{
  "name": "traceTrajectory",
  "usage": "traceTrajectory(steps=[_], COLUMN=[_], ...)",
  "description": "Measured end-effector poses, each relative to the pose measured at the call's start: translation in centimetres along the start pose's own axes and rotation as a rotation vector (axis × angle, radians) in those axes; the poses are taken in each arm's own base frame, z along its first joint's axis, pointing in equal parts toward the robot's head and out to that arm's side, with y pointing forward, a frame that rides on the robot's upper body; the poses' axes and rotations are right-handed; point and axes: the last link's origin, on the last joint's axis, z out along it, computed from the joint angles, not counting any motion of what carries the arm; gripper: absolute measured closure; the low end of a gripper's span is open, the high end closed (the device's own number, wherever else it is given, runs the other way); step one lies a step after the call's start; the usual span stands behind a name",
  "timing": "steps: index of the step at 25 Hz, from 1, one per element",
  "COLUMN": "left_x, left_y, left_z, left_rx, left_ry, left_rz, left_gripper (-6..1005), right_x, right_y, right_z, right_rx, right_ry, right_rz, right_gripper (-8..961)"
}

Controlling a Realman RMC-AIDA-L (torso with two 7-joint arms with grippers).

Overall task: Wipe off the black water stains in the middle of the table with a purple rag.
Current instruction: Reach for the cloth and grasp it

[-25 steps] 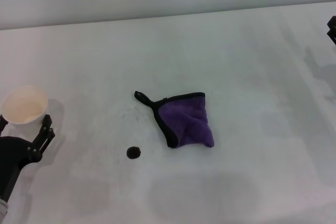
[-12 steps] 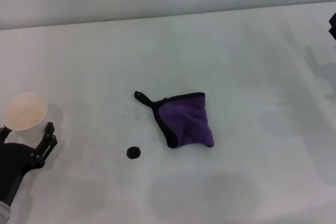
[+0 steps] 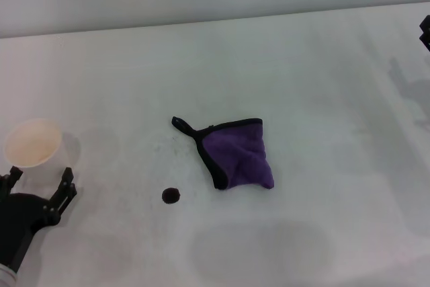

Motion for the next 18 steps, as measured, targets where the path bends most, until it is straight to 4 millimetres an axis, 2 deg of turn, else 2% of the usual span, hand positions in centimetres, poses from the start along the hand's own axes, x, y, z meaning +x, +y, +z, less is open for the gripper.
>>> traceTrajectory(steps=[10,18], left_x=[-0.8,0.0], left_y=[0.3,0.0], left_z=[-1.7,-3.9], left_rx=[0.025,0.077], left_ry=[-0.015,0.090], left_rz=[-0.036,-0.097], left_gripper=[106,107], right_x=[0.0,-0.2], right_y=[0.0,0.1], right_z=[0.0,-0.1], right_rx=[0.000,-0.009], right_ry=[0.000,-0.018], right_rz=[-0.005,-0.003], right_gripper=[129,129])
